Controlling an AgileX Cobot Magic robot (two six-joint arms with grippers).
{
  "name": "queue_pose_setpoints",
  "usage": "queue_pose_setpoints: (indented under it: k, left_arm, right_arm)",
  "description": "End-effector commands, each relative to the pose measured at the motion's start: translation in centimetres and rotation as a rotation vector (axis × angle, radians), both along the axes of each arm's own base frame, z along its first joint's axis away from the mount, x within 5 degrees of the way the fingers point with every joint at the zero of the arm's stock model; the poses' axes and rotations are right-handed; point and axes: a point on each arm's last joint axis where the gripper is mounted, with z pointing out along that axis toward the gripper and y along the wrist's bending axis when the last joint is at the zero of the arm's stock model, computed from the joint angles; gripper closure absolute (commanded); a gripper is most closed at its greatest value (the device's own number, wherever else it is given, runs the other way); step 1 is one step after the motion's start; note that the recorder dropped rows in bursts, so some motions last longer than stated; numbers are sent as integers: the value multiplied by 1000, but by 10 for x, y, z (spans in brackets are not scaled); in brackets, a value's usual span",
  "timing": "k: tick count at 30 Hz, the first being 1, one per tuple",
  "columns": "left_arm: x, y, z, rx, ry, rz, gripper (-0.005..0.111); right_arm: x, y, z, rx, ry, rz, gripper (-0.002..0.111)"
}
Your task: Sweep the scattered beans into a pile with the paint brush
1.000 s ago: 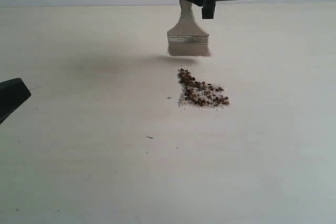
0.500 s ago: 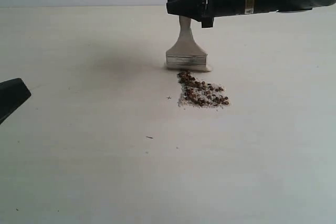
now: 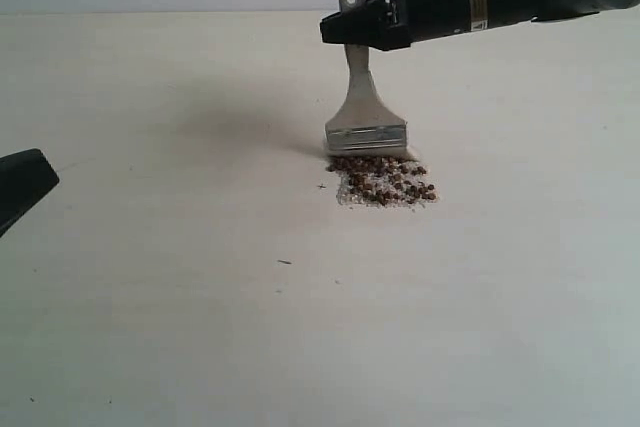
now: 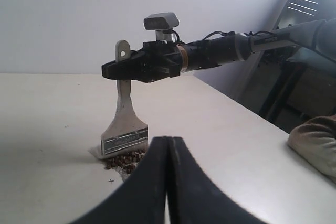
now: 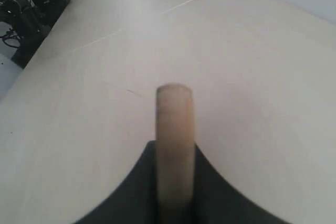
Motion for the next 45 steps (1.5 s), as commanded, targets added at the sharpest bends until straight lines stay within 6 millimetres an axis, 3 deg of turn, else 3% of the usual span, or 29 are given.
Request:
queue_pose_setpoints:
  k: [1, 9, 13, 19, 25, 31, 34, 39, 42, 45]
  left_arm:
    - [-1, 0, 0, -15, -1, 1, 107]
    - [-1, 0, 0, -15, -1, 1, 107]
    - [-1, 0, 0, -15, -1, 1, 107]
    - [-1, 0, 0, -15, -1, 1, 107]
    - [-1, 0, 0, -15, -1, 1, 107]
    - [-1, 0, 0, -15, -1, 1, 107]
    - [-1, 0, 0, -15, -1, 1, 107]
    - [-1, 0, 0, -15, -1, 1, 107]
    - [-1, 0, 0, -15, -1, 1, 107]
    - [-1, 0, 0, -15, -1, 1, 107]
  right_arm:
    - [1, -3, -3, -38, -138, 18, 108]
    - [11, -7, 13, 44, -242, -51, 108]
    - [15, -16, 33, 48, -266, -73, 108]
    - [12, -23, 66, 90, -161, -124, 108]
    - [7, -27, 98, 346, -78, -290, 108]
    - [-25, -34, 83, 499, -19, -503, 108]
    - [-50, -24, 74, 520, -11, -584, 108]
    - [-94, 5, 50, 483, 12, -819, 108]
    - [-131, 40, 30, 369, 2, -1036, 108]
    - [-145, 57, 24, 242, -69, -1120, 108]
